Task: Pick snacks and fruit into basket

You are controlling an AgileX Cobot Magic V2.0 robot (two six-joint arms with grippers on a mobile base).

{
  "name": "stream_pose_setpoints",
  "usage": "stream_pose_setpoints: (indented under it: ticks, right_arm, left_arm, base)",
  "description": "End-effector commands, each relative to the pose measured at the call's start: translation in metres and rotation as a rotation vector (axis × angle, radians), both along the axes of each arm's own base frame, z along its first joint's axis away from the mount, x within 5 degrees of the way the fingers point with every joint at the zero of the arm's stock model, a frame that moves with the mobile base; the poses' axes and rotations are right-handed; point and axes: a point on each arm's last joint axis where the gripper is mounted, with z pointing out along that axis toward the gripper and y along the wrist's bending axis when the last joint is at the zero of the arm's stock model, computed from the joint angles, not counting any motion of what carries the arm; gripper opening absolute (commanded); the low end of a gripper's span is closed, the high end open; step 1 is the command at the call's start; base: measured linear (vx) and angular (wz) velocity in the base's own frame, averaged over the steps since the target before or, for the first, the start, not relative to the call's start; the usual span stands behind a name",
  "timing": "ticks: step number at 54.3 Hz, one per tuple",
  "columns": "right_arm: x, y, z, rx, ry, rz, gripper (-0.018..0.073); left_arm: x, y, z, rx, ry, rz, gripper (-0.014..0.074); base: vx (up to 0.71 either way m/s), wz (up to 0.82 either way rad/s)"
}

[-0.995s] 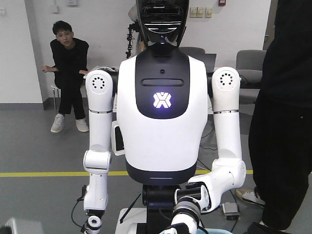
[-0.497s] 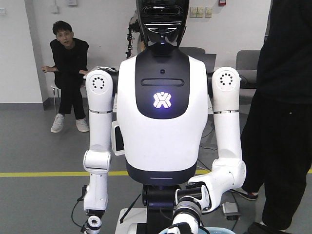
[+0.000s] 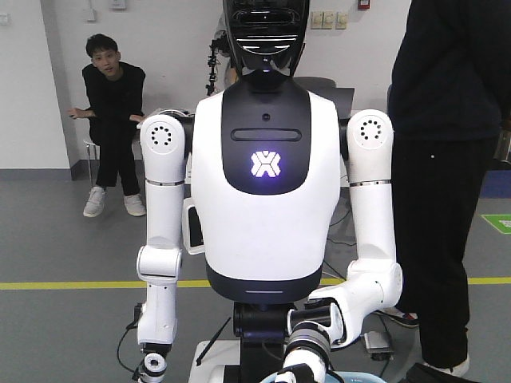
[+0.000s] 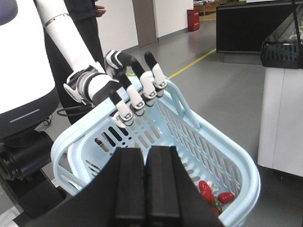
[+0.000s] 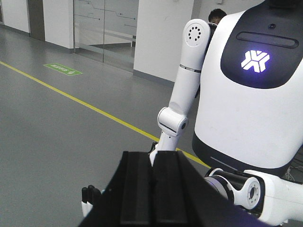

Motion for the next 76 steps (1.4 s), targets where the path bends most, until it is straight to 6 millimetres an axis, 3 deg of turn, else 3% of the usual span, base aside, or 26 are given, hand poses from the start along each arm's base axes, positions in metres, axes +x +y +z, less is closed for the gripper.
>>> stream_pose_setpoints:
  ticks: [1,19,40,63,76]
  right_arm:
    - [0.002,-0.003,0.012,0.015,-0.054,-0.037,-0.0008]
    - [0.002,-0.003,0.012,0.015,-0.054,-0.037,-0.0008]
    - [0.002,-0.003,0.012,0.015,-0.053,-0.036,-0.0008]
    - [0.002,-0.003,0.012,0.015,-0.054,-0.037,-0.0008]
    - [0.002,-0.003,0.012,0.015,-0.053,-0.036,-0.0008]
  left_arm:
    - [-0.001,0.001,0.008,-0.075,-0.067,0.002,0.0000]
    - [-0.005,0.000,-0.007,0.057,-0.006,-0.045,0.0000]
    - [-0.004,0.004,-0.006,0.068,-0.021,-0.026,0.0000]
    - [-0.001,0.053,0.004,0.109,-0.179,0.395,0.0000]
    - [-0.009,0.071,0.000,0.101,-0.143,0.583,0.0000]
  base:
    - [0.00,0.00]
    - [0.00,0.00]
    - [0.00,0.00]
    - [0.00,0.00]
    - [0.00,0.00]
